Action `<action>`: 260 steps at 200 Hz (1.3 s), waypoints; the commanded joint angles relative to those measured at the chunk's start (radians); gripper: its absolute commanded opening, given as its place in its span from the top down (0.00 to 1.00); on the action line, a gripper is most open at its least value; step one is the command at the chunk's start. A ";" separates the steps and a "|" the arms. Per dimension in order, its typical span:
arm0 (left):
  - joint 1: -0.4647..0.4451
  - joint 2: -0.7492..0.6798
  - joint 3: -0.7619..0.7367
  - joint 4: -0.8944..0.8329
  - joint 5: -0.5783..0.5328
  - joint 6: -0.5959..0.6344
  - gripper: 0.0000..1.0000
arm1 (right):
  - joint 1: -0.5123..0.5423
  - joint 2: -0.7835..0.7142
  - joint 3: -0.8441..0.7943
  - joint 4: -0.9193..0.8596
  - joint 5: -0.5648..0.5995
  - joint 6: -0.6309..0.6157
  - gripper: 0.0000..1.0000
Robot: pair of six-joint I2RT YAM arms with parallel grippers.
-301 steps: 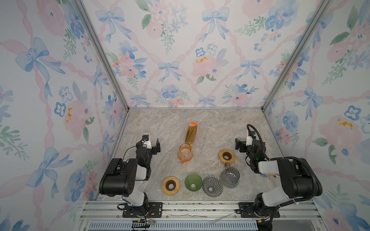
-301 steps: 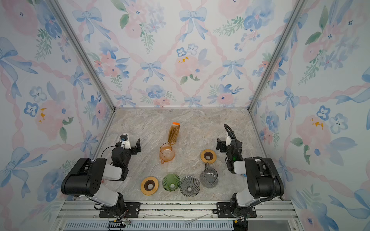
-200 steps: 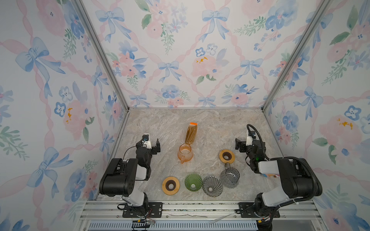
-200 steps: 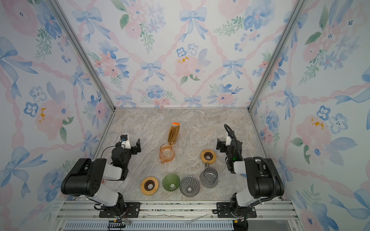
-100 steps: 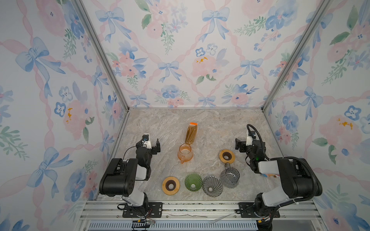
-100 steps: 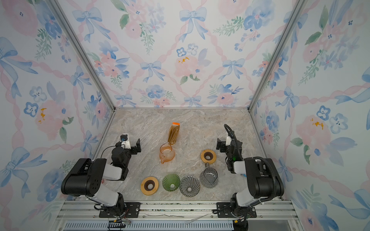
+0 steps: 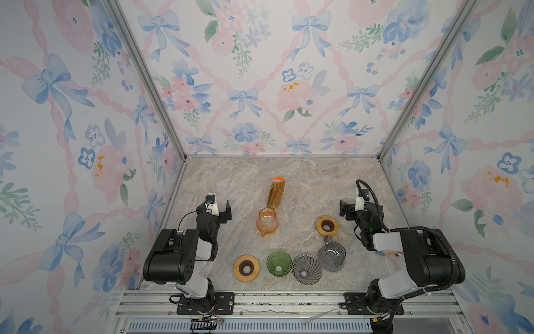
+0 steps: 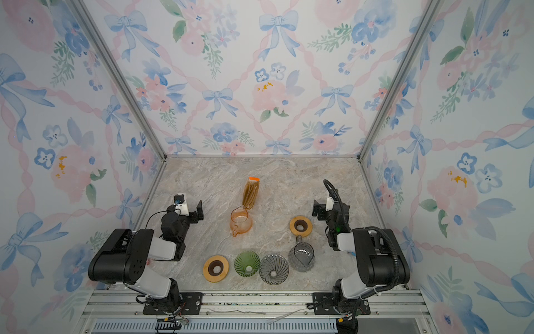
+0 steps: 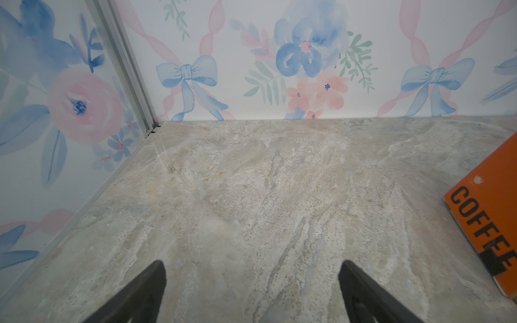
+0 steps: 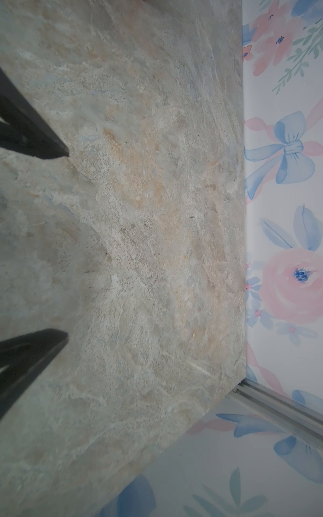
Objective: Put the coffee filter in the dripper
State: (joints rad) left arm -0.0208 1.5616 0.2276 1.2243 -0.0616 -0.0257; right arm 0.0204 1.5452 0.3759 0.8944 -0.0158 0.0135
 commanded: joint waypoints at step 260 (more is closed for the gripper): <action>-0.191 -0.206 0.145 -0.385 -0.313 0.101 0.02 | 0.103 -0.238 0.160 -0.417 0.168 -0.040 0.04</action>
State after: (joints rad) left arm -0.1963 1.4204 0.3241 0.9974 -0.3050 0.0719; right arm 0.1009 1.3781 0.4965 0.5907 0.1028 -0.0219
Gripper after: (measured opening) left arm 0.982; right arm 0.963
